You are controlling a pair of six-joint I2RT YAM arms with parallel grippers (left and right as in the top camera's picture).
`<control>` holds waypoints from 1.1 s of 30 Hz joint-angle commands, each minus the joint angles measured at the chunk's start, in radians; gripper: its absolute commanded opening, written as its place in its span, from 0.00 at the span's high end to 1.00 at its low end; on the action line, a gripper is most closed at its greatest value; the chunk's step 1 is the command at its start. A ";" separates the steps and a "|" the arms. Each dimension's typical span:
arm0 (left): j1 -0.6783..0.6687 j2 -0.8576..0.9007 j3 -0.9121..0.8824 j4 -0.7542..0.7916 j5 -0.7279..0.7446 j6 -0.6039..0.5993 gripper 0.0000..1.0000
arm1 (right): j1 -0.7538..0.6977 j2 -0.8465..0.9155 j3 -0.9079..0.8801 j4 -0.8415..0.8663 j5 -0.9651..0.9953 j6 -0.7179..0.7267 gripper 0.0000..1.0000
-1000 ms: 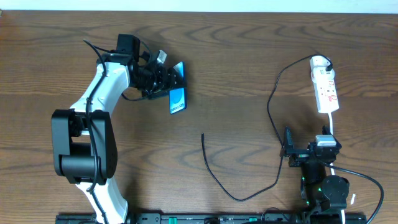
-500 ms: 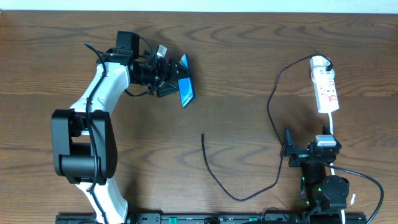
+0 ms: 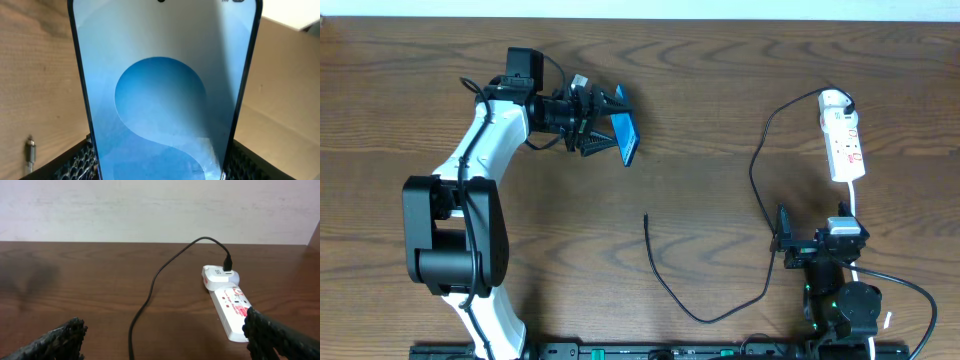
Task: Plug charger to phone and switch on socket
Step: 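Lift the phone with the left gripper and tilt it upright, then move the held phone rightward toward the table center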
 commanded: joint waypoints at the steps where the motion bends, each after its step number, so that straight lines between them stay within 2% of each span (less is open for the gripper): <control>1: 0.005 -0.039 0.001 0.002 0.053 -0.138 0.93 | 0.004 -0.008 -0.007 -0.001 0.008 -0.012 0.01; 10: 0.005 -0.039 0.001 0.003 0.061 -0.302 0.93 | 0.004 -0.008 -0.007 -0.001 0.008 -0.012 0.01; 21: 0.005 -0.039 0.001 0.013 0.186 -0.356 0.93 | 0.004 -0.008 -0.007 -0.001 0.008 -0.012 0.01; 25: 0.005 -0.039 0.001 0.014 0.242 -0.425 0.93 | 0.004 -0.008 -0.007 -0.001 0.008 -0.012 0.01; 33: 0.005 -0.039 0.001 0.014 0.308 -0.491 0.93 | 0.004 -0.008 -0.007 -0.001 0.008 -0.012 0.01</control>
